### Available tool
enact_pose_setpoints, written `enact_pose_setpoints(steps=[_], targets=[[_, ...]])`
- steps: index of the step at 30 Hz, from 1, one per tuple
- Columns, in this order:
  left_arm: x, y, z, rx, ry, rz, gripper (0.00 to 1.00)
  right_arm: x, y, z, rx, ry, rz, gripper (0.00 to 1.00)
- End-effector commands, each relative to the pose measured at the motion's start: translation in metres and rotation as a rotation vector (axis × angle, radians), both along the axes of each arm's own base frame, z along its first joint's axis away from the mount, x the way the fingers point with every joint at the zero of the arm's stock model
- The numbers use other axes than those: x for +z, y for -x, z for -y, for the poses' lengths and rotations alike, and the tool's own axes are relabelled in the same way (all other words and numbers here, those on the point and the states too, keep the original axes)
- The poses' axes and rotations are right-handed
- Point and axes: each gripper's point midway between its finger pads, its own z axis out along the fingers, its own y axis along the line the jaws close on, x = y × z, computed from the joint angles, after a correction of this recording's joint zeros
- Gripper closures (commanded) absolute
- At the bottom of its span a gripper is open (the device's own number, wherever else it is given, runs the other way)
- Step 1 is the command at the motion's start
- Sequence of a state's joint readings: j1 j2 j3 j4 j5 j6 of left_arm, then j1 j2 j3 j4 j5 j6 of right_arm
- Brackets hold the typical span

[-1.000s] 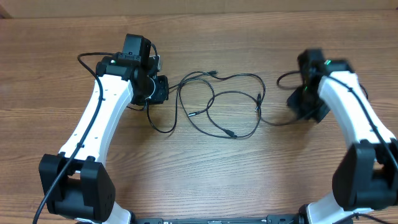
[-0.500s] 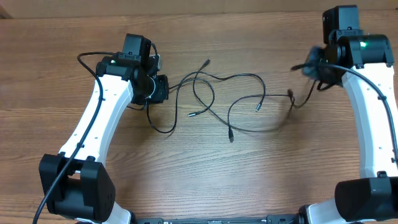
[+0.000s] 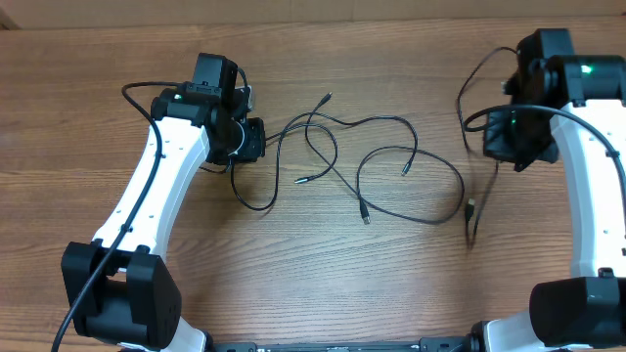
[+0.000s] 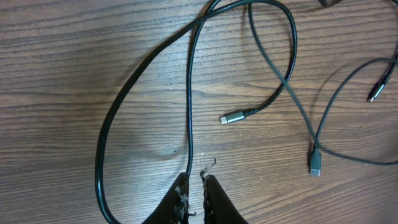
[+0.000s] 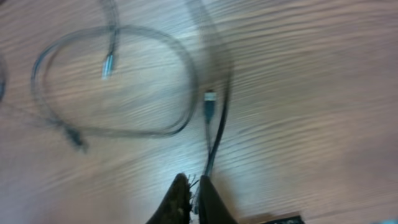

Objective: Untangle cables

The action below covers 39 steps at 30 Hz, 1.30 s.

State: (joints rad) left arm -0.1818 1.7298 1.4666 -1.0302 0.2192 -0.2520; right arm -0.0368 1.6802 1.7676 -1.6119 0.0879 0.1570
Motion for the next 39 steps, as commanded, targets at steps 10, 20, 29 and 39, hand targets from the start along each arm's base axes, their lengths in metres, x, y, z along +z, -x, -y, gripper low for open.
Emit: enact_pose_setpoints(steps=[10, 20, 29, 39], targets=[[0.002, 0.001, -0.001, -0.011, -0.012, 0.003, 0.9, 0.018, -0.036, 0.043, -0.309, -0.003, 0.216, 0.85], [0.002, 0.0, -0.001, -0.011, -0.012, 0.005, 0.9, -0.036, 0.002, 0.031, -0.304, -0.05, -0.001, 0.32], [0.002, 0.0, -0.001, -0.011, -0.012, 0.006, 0.9, -0.1, 0.033, 0.076, -0.607, 0.028, -0.078, 0.25], [0.002, 0.0, -0.001, -0.011, -0.012, 0.006, 0.9, -0.144, 0.079, 0.115, -0.835, 0.021, -0.151, 0.23]])
